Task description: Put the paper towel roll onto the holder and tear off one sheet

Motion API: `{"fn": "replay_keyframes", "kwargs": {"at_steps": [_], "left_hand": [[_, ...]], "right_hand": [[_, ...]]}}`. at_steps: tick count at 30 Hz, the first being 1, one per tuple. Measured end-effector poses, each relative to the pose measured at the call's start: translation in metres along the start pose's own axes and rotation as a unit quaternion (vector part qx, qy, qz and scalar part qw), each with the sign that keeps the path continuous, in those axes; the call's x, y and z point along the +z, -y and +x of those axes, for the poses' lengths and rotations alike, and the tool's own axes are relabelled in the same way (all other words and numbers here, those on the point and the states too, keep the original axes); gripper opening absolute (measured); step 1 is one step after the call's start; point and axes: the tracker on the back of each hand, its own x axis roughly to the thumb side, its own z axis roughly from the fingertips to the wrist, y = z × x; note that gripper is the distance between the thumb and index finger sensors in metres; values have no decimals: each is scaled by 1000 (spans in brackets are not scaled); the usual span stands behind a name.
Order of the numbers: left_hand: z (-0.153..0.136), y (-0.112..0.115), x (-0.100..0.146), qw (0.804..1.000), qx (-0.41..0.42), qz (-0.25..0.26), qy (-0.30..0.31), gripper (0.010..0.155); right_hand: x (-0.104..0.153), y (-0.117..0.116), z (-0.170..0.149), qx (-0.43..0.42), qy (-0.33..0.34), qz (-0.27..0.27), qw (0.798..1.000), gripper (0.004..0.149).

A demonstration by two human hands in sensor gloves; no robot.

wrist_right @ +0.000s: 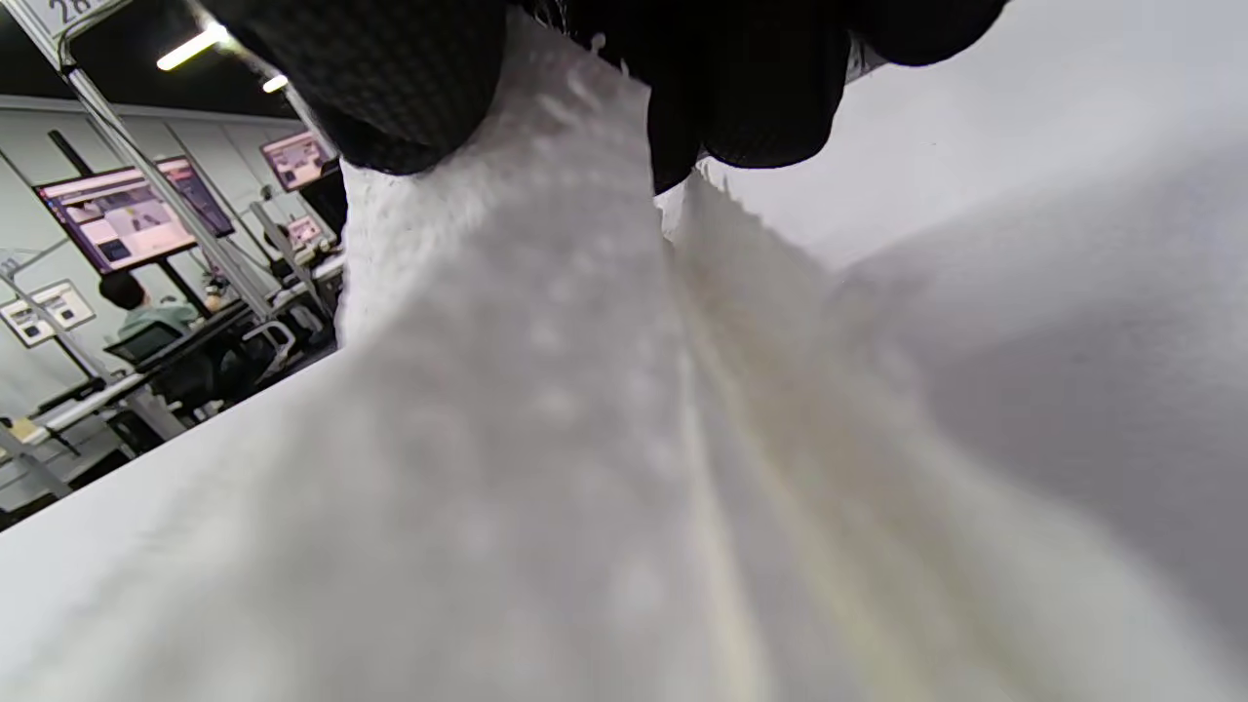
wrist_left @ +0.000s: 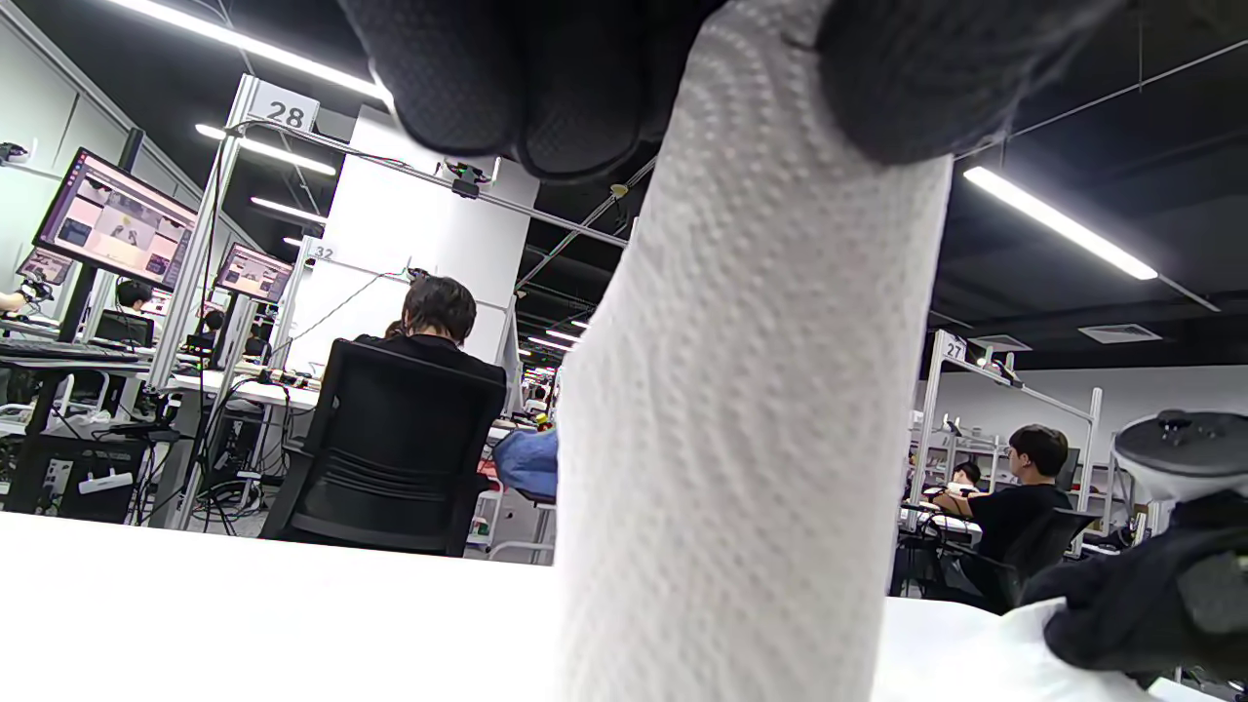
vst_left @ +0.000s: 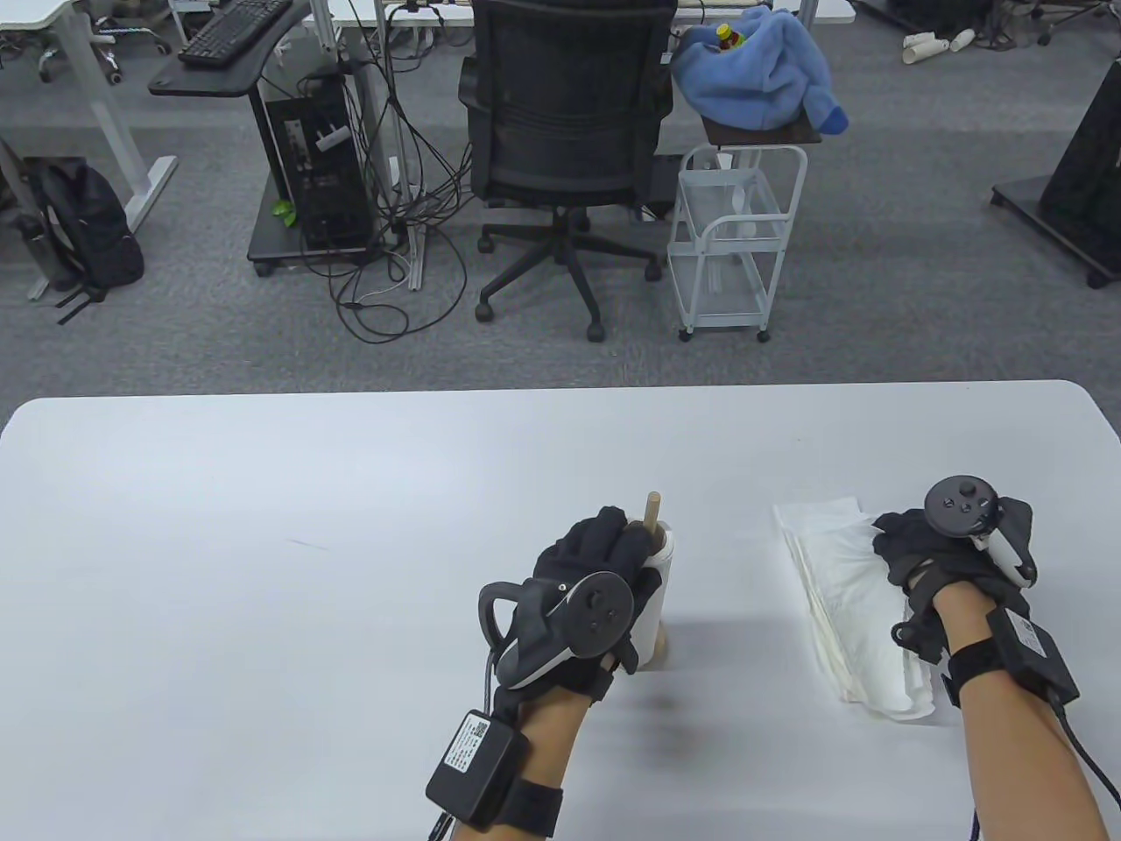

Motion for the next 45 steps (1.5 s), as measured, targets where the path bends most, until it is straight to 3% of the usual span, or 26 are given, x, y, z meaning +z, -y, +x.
{"fn": "replay_keyframes", "kwargs": {"at_steps": [4, 9, 13, 20, 29, 37, 45], "left_hand": [[0, 0, 0, 1000, 4, 1, 1, 49], [-3, 1, 0, 1000, 22, -1, -1, 51], [-7, 2, 1, 999, 37, -2, -6, 52], [-10, -7, 16, 998, 59, 3, -10, 69], [-43, -24, 68, 997, 53, 7, -59, 75], [-87, -23, 117, 992, 38, -11, -118, 74], [-104, -28, 145, 990, 3, -23, -141, 74]], "right_hand": [[3, -9, 0, 102, -7, -28, 994, 39], [10, -13, 2, 141, -30, -32, 989, 63], [21, -9, 3, 134, -38, -16, 990, 70], [47, -5, 13, 106, -18, -12, 994, 74], [105, -17, 45, 68, 34, 0, 997, 74], [145, -37, 74, 53, 86, 11, 995, 74], [177, -56, 84, 27, 90, 34, 995, 74]]}}
